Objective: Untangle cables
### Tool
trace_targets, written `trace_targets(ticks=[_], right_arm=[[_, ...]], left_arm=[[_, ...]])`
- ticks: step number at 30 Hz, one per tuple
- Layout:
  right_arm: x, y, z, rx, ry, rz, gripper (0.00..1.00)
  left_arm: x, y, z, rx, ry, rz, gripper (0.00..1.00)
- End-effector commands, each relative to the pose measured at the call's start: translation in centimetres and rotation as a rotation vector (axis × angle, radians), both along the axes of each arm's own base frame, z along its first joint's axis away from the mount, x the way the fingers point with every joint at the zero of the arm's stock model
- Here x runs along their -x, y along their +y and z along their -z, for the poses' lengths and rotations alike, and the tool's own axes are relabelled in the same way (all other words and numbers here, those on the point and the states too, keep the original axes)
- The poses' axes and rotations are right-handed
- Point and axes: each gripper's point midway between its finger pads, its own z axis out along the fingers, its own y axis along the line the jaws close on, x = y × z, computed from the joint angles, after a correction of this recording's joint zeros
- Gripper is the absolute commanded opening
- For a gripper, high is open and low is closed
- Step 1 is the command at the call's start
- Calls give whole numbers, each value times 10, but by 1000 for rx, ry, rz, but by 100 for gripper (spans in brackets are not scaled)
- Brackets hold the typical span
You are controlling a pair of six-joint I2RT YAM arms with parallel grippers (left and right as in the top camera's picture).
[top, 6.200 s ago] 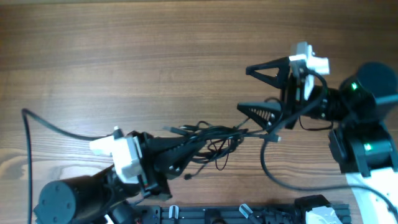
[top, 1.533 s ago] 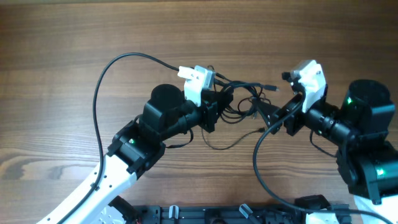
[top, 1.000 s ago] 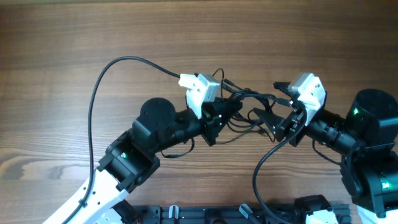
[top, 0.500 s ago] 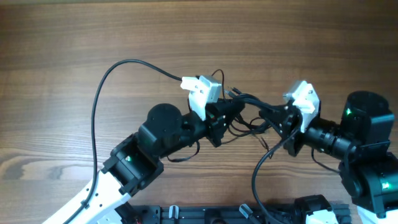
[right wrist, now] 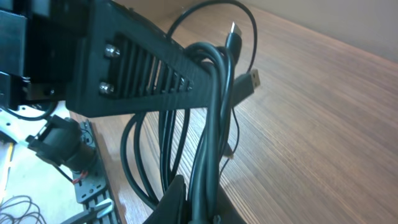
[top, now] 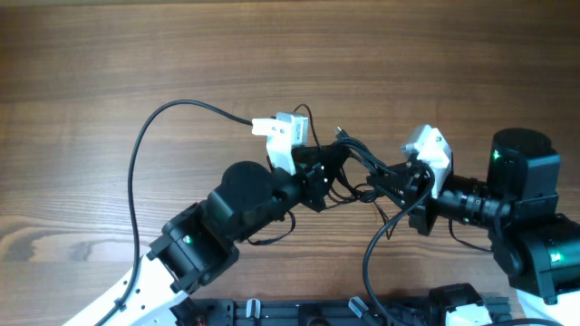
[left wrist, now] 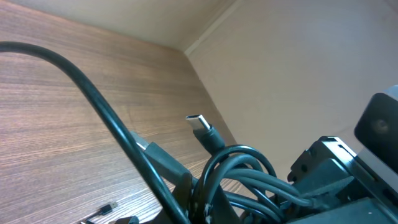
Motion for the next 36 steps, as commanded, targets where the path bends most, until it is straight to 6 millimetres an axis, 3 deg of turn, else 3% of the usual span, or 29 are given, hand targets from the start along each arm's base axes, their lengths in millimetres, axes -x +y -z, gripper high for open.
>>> trace_targets(ticks=[1, 2, 3, 5, 6, 7, 11, 15, 18, 23, 26, 36], right_arm=[[29, 14, -25, -111, -55, -148, 4], [26, 13, -26, -108, -70, -141, 5], [21, 10, -24, -86, -78, -109, 26], [9, 3, -18, -46, -60, -26, 77], [3, -2, -14, -21, -52, 24, 90], [-1, -5, -13, -7, -58, 43, 96], [-7, -4, -22, -17, -117, 45, 92], [-18, -2, -43, -35, -244, 42, 65], [-25, -1, -60, -14, -399, 15, 57], [-31, 0, -60, -12, -406, 14, 56], [-36, 1, -56, -10, -392, 14, 63], [-40, 1, -57, -15, -395, 16, 59]], left_arm=[[-64, 85, -2, -28, -16, -507, 4], [-61, 79, -1, -25, -7, -466, 4], [-57, 72, -3, -12, -4, -420, 4], [-51, 67, -9, 9, -8, -376, 4], [-47, 67, -14, 24, -15, -360, 4], [-44, 68, -19, 37, -23, -355, 4], [-34, 67, -31, 71, -39, -308, 4], [-26, 58, -32, 102, -9, -245, 4], [-18, 47, -35, 130, 5, -168, 4], [-5, 32, -51, 182, -24, -54, 4], [5, 23, -61, 211, -49, -9, 4], [9, 9, -53, 199, -32, 24, 4]])
